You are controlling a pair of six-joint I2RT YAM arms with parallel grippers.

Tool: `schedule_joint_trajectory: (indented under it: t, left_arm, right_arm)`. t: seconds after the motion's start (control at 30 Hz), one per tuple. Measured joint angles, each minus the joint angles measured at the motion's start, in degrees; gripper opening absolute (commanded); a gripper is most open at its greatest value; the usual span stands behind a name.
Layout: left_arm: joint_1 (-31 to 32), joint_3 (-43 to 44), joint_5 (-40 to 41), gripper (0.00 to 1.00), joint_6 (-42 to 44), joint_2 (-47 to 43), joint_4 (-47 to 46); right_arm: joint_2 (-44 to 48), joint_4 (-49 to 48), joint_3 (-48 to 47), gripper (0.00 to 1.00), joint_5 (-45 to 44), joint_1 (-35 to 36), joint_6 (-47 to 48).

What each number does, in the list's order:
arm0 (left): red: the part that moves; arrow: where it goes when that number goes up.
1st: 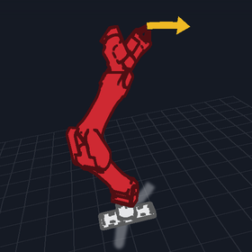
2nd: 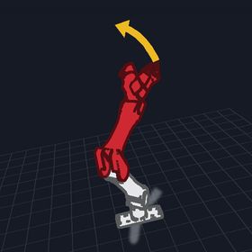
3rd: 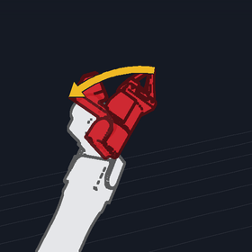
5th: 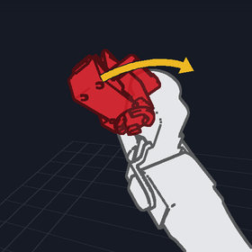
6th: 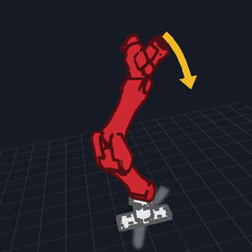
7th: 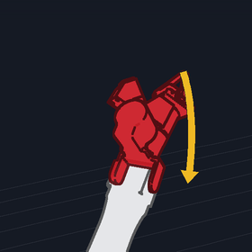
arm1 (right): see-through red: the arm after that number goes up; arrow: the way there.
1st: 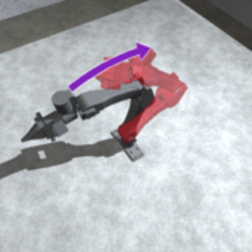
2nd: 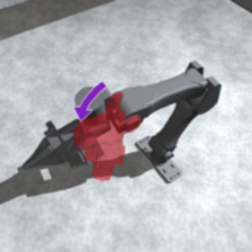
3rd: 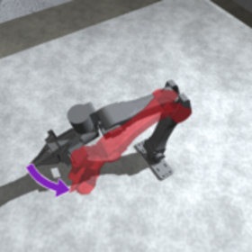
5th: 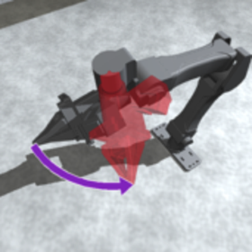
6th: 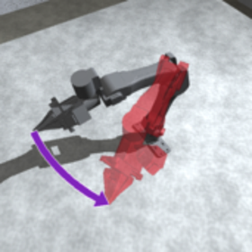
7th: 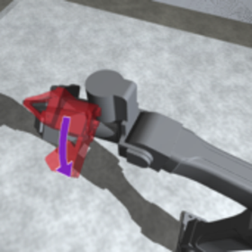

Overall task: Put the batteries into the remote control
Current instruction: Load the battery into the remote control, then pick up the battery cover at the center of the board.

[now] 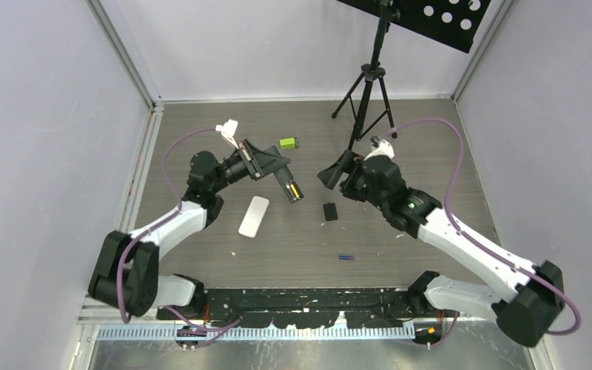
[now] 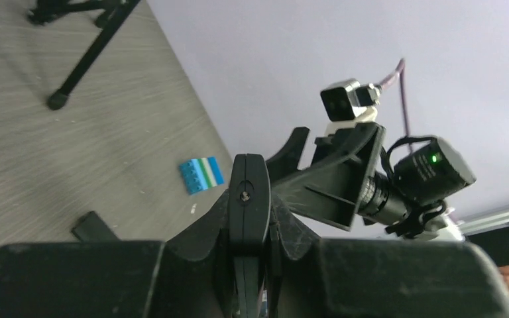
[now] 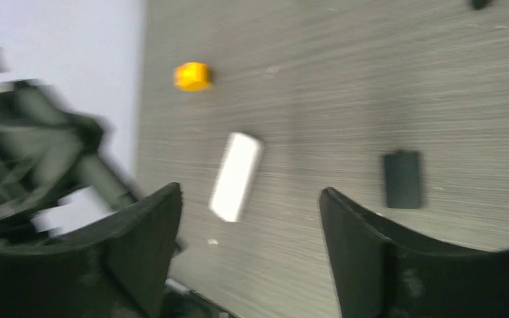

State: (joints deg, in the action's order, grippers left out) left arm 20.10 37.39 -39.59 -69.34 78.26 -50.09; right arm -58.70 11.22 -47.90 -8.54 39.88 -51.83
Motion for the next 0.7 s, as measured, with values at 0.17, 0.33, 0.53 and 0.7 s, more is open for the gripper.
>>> schedule_joint_trajectory:
  t: [0.17, 0.33, 0.53, 0.7]
  left_arm:
    - [-0.1, -0.4, 3.2, 0.0, 11.1, -10.0, 13.9]
    - [-0.1, -1.1, 7.7, 0.05, 18.6, -16.7, 24.9]
    - [-0.1, -1.9, 12.7, 0.11, 23.4, -19.4, 34.3]
    - [-0.1, -1.9, 15.6, 0.13, 26.5, -20.8, 39.1]
  right_arm:
    - [-14.9, 11.7, -8.4, 0.8, -3.4, 0.0, 6.8]
    - [-31.0, 18.7, -12.5, 0.78, -3.8, 0.2, 11.6]
    - [-41.4, 23.6, -14.1, 0.78, -3.9, 0.7, 15.1]
    - [-43.6, 24.5, -16.8, 0.75, -4.0, 0.7, 16.6]
